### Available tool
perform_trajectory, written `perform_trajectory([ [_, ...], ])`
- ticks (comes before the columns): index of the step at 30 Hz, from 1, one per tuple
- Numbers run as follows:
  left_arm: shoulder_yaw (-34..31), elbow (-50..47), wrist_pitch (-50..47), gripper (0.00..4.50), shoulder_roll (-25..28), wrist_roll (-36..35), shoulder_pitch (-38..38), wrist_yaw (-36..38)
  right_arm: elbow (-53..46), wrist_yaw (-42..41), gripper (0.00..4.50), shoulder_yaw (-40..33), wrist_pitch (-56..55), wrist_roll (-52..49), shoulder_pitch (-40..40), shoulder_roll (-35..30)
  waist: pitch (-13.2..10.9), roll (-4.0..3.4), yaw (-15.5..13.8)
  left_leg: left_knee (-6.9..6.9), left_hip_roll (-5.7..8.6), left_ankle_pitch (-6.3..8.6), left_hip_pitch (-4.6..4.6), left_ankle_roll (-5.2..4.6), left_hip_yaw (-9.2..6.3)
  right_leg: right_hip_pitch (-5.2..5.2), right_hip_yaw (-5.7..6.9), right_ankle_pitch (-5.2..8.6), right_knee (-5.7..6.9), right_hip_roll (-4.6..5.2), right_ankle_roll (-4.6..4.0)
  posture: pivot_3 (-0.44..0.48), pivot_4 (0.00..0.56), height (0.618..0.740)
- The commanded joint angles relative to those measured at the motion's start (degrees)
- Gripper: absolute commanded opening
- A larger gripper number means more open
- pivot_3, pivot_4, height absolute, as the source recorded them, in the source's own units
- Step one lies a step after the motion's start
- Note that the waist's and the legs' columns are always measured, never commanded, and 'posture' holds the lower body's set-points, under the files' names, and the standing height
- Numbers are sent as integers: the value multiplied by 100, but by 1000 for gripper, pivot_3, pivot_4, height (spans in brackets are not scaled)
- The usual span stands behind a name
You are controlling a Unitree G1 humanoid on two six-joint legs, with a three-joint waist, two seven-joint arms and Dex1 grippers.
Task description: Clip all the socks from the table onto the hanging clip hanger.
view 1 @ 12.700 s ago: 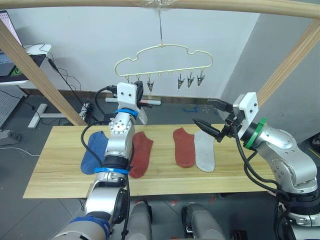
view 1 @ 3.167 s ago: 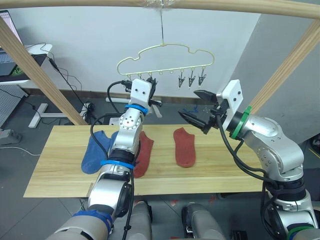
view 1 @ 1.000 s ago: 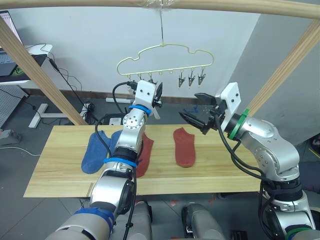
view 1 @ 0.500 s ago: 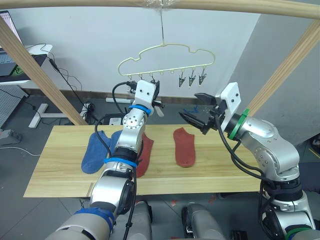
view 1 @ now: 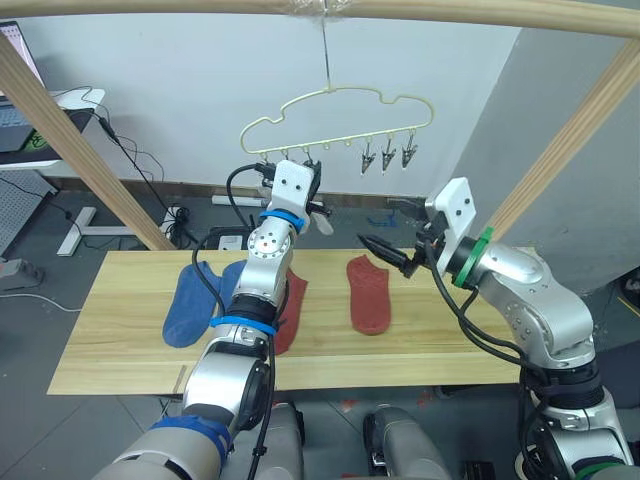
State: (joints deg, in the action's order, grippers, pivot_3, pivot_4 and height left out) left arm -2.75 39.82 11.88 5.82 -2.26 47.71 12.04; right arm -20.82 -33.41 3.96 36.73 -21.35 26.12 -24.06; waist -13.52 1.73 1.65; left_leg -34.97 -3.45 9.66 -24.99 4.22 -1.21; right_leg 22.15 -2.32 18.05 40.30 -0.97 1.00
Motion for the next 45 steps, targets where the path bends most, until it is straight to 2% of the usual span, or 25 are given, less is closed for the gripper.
perform_trajectory([
  [1, -6, -379, -43, 284, -25, -115, -29, 94, -99, 4, 4500, -58, -151, 25, 62, -35, 0, 0, 0, -1, 0, 0, 0, 0, 0, 0, 0, 0, 1, 0, 0, -23, 184, 740],
  [8, 65, -445, 5, 284, -6, -40, -93, 67, -150, 9, 4500, -83, -120, -27, 126, -13, 0, 0, 0, -1, 0, 0, 0, 0, -1, 0, 1, 0, 1, 0, 0, -25, 179, 740],
  [9, 64, -447, 10, 1021, -6, -39, -91, 67, -159, 11, 4500, -83, -117, -32, 135, -11, 0, 0, 0, -1, 0, 0, 0, 1, -2, 0, 1, 0, 1, 0, 0, -25, 179, 740],
  [13, 50, -416, -1, 2195, 1, -43, -49, 59, -189, 18, 4500, -74, -102, -49, 174, 2, 0, 0, 0, -1, 0, 0, 1, 0, -1, 0, 1, 0, 2, 0, 0, -24, 178, 740],
  [26, 49, -337, 26, 2195, 21, -8, 30, -8, -405, 72, 4500, -299, -91, -436, 402, 293, 0, 0, 1, -1, 0, 0, 1, 1, -2, 0, 1, 0, 5, 0, 0, -27, 181, 740],
  [43, 67, -315, 141, 2195, 21, 114, 81, -122, -371, 193, 4500, -229, 12, -476, 508, 222, 0, 0, 1, -4, 0, 0, 1, 0, -2, 1, 1, 0, 11, 0, 0, -29, 182, 740],
  [45, 66, -312, 146, 1802, 17, 108, 85, -118, -378, 192, 4500, -230, 14, -479, 495, 217, 0, 0, 1, -4, 0, 0, 2, 0, -1, 1, 0, 0, 11, 0, 0, -29, 182, 740],
])
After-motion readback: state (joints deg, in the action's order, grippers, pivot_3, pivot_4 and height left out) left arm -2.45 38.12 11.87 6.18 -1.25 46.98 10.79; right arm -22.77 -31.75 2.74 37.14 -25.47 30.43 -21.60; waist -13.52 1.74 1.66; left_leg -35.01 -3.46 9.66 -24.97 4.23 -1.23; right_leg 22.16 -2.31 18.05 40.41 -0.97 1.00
